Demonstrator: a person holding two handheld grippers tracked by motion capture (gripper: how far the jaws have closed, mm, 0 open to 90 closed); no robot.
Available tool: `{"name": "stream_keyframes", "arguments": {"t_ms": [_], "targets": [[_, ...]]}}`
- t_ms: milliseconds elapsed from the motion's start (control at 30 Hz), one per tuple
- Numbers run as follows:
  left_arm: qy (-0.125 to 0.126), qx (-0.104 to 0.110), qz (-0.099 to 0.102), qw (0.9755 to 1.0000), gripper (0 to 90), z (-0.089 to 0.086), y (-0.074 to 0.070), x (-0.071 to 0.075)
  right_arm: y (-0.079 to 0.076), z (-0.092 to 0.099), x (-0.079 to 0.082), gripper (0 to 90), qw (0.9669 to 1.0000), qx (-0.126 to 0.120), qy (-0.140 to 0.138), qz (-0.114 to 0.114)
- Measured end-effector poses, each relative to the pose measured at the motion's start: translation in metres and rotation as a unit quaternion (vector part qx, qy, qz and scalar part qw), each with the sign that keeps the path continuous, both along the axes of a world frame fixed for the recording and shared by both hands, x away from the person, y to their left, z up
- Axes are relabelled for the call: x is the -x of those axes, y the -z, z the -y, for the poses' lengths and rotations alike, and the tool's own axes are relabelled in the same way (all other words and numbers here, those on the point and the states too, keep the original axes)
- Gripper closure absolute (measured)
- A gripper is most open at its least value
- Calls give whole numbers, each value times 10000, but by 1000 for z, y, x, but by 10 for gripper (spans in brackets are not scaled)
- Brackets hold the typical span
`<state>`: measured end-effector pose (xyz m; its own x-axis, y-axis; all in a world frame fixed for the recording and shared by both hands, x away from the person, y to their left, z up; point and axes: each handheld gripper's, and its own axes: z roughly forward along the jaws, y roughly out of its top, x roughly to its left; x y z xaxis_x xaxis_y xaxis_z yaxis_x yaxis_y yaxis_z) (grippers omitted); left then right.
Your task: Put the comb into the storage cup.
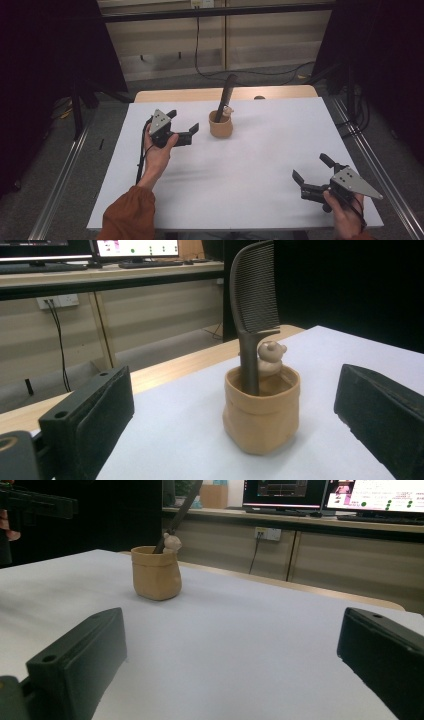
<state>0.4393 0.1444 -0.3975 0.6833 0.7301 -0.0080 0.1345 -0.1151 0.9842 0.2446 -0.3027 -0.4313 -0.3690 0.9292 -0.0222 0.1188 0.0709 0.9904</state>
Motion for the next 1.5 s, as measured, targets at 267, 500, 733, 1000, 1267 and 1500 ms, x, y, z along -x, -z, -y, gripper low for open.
{"name": "stream_keyframes", "arguments": {"t_ms": [267, 500, 733, 1000, 1267, 1500], "targets": [[-74, 290, -79, 9995, 35, -12, 0, 16, 0, 0, 1, 0, 10000, -8, -3, 0], [-176, 211, 67, 9996, 33, -16, 0, 32, 0, -1, -1, 0, 10000, -2, 28, -7], [-168, 124, 82, 9997, 30, -21, 8, 48, 0, -1, -1, 0, 10000, 42, 18, -3], [-236, 81, 146, 9996, 30, -33, 12, 64, 0, 0, 0, 0, 10000, 33, 50, 11], [-287, 85, 197, 9994, 25, -43, 16, 76, 0, 0, 1, 0, 10000, 20, 68, 8], [-403, 43, 92, 9991, 18, -52, 22, 85, 0, 0, 1, 0, 10000, 30, 75, 9]]}}
